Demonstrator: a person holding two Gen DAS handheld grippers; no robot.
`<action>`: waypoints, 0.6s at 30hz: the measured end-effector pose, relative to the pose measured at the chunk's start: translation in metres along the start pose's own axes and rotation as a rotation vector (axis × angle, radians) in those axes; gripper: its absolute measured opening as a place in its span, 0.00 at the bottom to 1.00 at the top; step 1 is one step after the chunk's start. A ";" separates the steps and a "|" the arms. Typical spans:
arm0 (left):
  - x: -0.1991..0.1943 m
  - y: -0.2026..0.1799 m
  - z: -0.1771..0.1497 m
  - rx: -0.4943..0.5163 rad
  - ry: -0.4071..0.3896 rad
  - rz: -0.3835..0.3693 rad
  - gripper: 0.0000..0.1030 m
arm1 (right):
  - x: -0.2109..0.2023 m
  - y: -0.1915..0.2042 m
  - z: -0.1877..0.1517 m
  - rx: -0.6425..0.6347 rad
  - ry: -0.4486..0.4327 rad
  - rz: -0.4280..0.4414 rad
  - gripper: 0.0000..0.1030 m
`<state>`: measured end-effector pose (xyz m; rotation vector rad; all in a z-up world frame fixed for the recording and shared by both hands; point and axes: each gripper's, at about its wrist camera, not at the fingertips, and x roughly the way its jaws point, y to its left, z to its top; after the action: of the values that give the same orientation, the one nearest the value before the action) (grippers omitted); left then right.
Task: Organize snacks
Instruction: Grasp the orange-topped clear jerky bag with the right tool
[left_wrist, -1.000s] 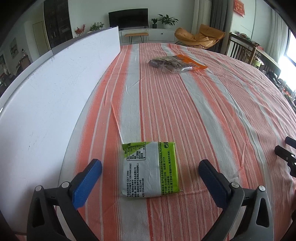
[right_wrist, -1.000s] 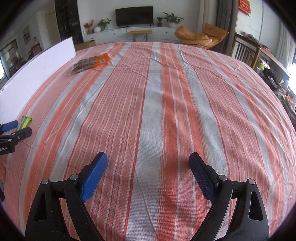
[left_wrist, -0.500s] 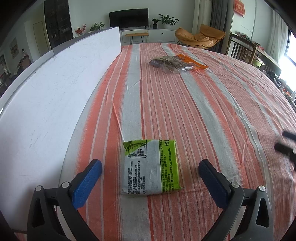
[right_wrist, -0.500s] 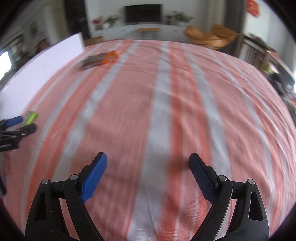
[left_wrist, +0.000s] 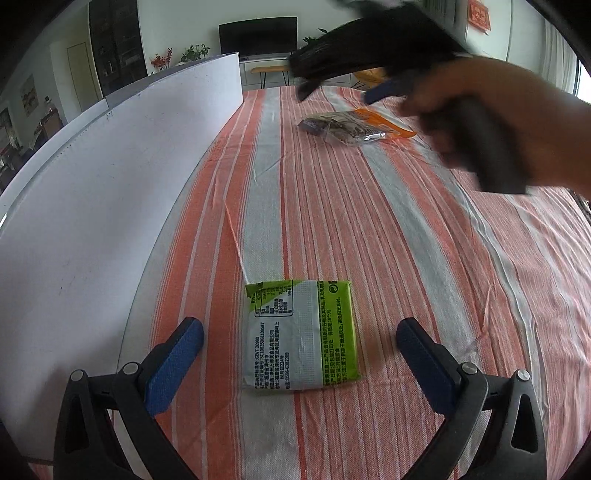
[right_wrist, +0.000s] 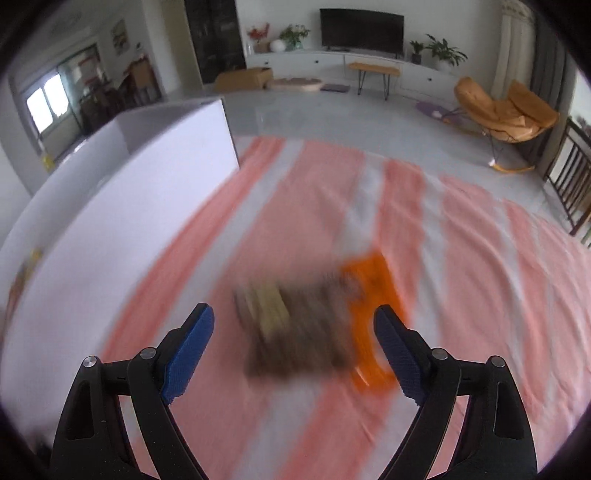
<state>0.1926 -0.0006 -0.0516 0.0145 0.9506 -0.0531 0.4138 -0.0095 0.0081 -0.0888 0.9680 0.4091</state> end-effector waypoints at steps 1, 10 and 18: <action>0.000 0.000 0.000 0.000 0.000 0.000 1.00 | 0.012 0.004 0.004 0.006 0.008 0.003 0.86; 0.000 0.000 0.001 -0.001 0.000 0.001 1.00 | 0.007 0.007 -0.041 -0.185 -0.033 -0.055 0.69; 0.000 0.000 0.001 -0.001 0.000 0.001 1.00 | -0.092 -0.040 -0.171 -0.358 -0.014 0.021 0.43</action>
<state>0.1932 -0.0010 -0.0514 0.0137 0.9504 -0.0518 0.2495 -0.1169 -0.0191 -0.3995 0.8738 0.5986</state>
